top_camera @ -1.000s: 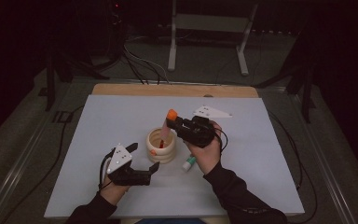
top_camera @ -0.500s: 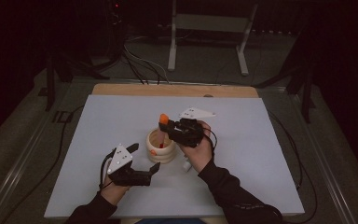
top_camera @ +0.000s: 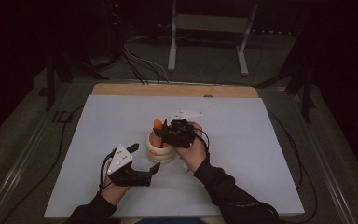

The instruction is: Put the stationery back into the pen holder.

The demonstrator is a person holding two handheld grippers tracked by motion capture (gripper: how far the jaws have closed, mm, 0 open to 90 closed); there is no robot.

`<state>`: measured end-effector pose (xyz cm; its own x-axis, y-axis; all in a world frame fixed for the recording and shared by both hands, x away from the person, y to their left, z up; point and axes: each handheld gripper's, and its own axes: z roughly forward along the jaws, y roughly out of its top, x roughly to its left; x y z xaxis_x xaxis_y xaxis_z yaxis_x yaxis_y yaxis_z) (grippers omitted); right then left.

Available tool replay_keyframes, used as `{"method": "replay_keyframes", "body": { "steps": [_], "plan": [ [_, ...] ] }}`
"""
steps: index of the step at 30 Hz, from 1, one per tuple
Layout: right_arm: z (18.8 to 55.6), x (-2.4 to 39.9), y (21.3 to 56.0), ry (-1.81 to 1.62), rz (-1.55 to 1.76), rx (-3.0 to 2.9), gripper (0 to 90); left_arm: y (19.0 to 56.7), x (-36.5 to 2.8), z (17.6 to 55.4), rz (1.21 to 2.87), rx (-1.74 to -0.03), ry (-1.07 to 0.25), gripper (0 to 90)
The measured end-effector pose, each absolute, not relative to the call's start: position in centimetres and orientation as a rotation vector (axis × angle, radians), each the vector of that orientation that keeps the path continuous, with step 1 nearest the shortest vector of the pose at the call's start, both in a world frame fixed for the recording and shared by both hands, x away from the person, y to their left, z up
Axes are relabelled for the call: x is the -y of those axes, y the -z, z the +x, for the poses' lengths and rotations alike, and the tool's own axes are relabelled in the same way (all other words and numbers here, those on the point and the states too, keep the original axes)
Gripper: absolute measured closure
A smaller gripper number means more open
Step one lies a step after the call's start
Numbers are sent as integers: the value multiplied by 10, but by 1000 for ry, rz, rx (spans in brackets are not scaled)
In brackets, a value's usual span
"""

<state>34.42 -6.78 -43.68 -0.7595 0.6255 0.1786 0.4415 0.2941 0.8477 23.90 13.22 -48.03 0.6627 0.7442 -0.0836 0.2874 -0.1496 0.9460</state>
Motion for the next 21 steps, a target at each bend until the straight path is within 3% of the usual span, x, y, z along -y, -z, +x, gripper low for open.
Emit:
{"method": "replay_keyframes", "body": {
  "steps": [13, 21],
  "plan": [
    [350, 58, 448, -1312, 1014, -2472, 708, 480, -132, 239, 1722, -843, -497, 6],
    [346, 66, 435, -1393, 992, -2397, 380, 478, -133, 238, 1711, -840, -501, 6]
  ]
}}
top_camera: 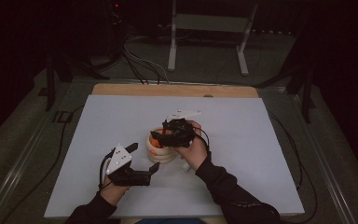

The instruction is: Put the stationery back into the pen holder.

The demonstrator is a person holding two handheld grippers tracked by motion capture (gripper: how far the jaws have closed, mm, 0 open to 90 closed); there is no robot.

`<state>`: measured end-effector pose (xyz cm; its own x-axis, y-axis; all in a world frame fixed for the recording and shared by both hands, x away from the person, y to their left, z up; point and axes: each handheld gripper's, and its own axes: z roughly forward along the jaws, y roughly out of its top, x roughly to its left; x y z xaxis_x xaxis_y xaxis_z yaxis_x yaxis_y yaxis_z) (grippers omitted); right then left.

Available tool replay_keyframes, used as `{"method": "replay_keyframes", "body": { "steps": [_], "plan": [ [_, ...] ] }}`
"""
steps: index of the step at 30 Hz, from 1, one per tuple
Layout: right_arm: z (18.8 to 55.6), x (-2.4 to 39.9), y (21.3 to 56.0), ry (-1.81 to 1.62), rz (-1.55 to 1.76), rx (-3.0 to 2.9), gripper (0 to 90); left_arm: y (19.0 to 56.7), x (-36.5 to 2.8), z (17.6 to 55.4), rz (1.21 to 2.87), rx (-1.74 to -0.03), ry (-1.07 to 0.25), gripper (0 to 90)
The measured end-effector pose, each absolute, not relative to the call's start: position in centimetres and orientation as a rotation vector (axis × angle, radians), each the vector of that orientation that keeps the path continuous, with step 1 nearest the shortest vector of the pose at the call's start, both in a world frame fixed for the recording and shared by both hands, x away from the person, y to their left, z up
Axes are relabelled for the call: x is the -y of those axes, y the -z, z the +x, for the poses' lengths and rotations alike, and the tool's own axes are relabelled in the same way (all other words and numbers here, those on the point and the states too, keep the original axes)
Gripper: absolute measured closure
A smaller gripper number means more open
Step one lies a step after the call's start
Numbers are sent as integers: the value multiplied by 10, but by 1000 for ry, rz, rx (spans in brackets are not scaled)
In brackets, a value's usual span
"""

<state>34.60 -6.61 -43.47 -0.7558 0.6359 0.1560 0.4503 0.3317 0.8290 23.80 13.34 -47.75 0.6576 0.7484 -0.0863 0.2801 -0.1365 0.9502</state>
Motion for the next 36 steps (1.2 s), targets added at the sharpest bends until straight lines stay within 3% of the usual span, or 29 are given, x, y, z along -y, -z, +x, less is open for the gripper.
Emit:
{"method": "replay_keyframes", "body": {
  "steps": [7, 36],
  "plan": [
    [341, 94, 421, -1530, 942, -2379, 145, 474, -133, 237, 1707, -832, -500, 6],
    [305, 186, 426, -1581, 953, -2200, 57, 457, -101, 233, 1726, -755, -444, 7]
  ]
}}
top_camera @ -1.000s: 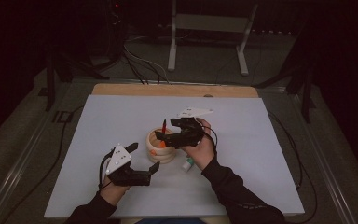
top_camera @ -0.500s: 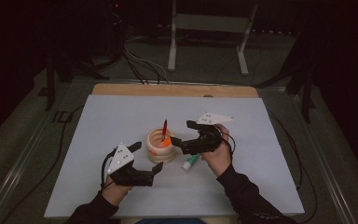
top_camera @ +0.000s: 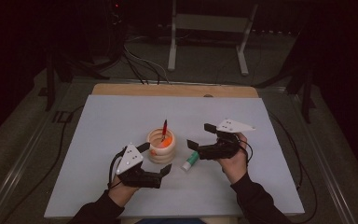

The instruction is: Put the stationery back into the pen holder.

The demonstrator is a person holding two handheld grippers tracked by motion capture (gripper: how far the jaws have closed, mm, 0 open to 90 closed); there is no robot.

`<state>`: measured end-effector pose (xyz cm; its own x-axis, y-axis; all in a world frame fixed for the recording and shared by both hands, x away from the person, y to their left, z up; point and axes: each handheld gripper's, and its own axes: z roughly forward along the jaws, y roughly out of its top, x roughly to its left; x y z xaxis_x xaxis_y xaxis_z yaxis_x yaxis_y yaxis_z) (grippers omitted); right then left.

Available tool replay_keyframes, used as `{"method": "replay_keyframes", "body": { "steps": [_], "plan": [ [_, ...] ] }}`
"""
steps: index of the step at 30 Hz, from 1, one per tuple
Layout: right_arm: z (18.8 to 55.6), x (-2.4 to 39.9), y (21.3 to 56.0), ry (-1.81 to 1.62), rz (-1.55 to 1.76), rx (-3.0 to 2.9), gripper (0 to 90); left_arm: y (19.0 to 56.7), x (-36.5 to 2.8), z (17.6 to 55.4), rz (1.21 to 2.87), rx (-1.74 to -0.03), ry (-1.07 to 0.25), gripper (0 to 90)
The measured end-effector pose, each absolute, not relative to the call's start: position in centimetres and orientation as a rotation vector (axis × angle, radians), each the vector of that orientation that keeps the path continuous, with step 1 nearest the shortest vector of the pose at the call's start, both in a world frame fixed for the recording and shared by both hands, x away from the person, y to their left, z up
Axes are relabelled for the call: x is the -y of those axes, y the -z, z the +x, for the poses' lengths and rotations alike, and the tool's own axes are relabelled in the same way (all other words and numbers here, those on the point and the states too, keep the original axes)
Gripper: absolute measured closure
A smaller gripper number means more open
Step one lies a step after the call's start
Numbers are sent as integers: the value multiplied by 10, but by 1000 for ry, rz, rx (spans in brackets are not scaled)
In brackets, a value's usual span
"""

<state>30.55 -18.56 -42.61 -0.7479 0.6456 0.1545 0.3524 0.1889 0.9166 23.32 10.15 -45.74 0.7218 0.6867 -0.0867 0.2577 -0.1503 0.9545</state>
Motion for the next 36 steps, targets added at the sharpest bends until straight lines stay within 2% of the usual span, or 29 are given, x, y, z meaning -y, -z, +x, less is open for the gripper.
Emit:
{"method": "replay_keyframes", "body": {
  "steps": [11, 23, 36],
  "plan": [
    [297, 211, 426, -1590, 1002, -2150, 52, 452, -75, 235, 1743, -705, -408, 7],
    [297, 228, 421, -1620, 1043, -2083, 53, 468, -39, 240, 1793, -689, -347, 7],
    [298, 232, 422, -1631, 1057, -2077, 53, 496, -17, 248, 1866, -784, -320, 7]
  ]
}}
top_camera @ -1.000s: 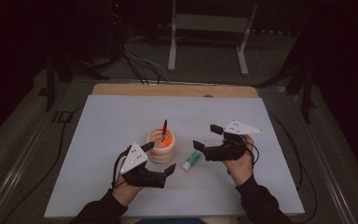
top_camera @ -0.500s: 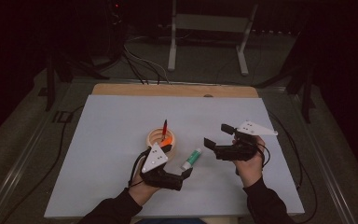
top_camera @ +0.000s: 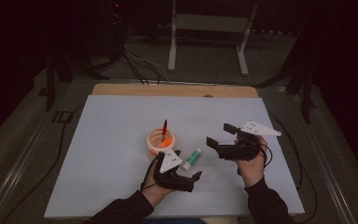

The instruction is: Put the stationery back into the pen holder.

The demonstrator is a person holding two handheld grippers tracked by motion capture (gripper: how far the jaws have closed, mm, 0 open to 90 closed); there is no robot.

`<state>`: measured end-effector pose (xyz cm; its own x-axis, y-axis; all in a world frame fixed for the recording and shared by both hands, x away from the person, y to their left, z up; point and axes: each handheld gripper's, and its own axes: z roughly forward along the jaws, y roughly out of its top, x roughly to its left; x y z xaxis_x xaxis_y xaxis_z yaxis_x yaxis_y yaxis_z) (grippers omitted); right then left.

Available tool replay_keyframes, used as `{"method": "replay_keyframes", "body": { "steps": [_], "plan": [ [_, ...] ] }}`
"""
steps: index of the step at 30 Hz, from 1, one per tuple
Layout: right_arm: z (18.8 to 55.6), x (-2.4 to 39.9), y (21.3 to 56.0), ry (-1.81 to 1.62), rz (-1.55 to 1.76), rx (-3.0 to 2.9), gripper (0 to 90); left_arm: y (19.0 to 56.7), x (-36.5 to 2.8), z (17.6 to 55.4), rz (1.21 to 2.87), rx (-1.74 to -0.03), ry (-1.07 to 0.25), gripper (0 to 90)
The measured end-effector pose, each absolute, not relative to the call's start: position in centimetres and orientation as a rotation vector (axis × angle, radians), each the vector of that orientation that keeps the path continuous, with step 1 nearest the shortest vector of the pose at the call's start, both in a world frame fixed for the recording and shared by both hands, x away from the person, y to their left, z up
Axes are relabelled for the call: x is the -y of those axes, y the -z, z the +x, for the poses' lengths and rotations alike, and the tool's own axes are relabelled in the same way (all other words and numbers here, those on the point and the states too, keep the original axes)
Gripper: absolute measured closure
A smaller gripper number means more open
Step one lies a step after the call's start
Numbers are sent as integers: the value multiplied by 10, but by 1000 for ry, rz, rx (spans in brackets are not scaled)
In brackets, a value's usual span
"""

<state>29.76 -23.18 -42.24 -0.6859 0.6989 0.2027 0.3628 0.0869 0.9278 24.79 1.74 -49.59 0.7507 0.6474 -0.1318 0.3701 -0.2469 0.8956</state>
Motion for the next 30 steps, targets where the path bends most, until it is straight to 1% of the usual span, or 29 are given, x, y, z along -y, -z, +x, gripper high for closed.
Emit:
{"method": "replay_keyframes", "body": {
  "steps": [2, 3, 9, 16, 18, 23, 25, 26, 30],
  "plan": [
    [298, 232, 423, -1633, 1059, -2077, 53, 498, -17, 249, 1869, -812, -321, 10],
    [298, 232, 423, -1636, 1059, -2077, 53, 499, -16, 249, 1876, -827, -324, 28],
    [298, 231, 424, -1639, 1065, -2084, 54, 505, -11, 252, 1926, -877, -328, 63],
    [299, 232, 424, -1650, 1069, -2086, 55, 509, -9, 256, 1962, -926, -330, 79],
    [299, 232, 425, -1653, 1071, -2091, 55, 510, -9, 256, 1966, -941, -337, 154],
    [299, 231, 426, -1657, 1076, -2098, 57, 516, -7, 259, 2024, -981, -347, 171],
    [299, 231, 426, -1660, 1075, -2099, 57, 518, -6, 260, 2036, -988, -354, 239],
    [299, 231, 426, -1660, 1075, -2099, 57, 519, -6, 260, 2048, -987, -348, 242],
    [300, 232, 426, -1668, 1080, -2098, 57, 522, -4, 262, 2078, -997, -327, 302]
  ]
}}
